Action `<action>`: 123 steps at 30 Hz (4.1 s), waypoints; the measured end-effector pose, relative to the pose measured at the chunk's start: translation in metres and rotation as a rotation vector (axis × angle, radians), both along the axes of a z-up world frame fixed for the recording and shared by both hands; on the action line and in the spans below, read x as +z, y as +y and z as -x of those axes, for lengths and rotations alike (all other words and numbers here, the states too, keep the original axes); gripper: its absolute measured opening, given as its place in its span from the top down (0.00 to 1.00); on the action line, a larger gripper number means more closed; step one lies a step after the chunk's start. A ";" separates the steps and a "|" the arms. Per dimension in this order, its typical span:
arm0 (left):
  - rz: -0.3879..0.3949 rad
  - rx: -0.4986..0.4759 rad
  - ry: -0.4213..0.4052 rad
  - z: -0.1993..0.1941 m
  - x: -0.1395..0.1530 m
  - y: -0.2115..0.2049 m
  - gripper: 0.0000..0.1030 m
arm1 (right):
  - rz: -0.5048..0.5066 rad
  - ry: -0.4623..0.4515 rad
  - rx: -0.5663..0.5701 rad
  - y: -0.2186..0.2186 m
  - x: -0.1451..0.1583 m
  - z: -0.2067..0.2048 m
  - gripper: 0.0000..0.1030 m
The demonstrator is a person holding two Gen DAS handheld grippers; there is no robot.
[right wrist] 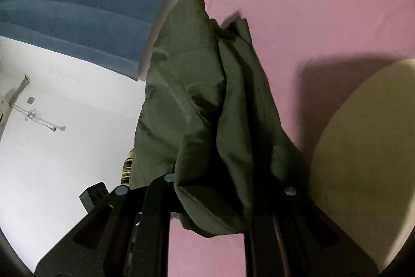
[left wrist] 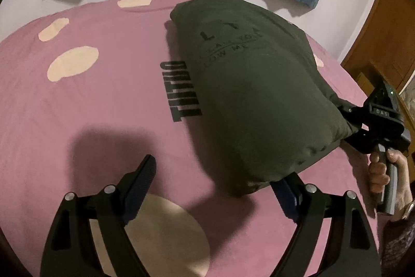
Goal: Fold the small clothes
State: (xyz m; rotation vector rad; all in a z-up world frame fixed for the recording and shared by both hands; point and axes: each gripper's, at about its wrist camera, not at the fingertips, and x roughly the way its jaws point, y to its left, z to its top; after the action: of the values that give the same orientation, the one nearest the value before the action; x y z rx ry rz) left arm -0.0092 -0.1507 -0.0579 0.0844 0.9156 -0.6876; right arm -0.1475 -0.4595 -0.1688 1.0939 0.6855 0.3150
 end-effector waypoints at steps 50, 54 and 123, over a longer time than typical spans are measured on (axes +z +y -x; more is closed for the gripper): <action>0.367 -0.087 0.417 -0.047 0.000 -0.004 0.17 | 0.061 0.030 0.086 -0.026 0.021 0.007 0.15; 0.363 -0.090 0.412 -0.055 -0.007 -0.020 0.14 | 0.110 0.030 0.158 -0.017 0.026 -0.005 0.15; 0.317 -0.164 0.323 -0.128 -0.018 -0.031 0.43 | 0.160 -0.007 0.310 -0.037 0.013 -0.129 0.66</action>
State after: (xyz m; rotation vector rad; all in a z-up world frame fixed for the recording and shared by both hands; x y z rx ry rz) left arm 0.1186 -0.1814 -0.0760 -0.2420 1.1043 -1.0110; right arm -0.0185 -0.4965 -0.1557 0.8330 0.8609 0.5198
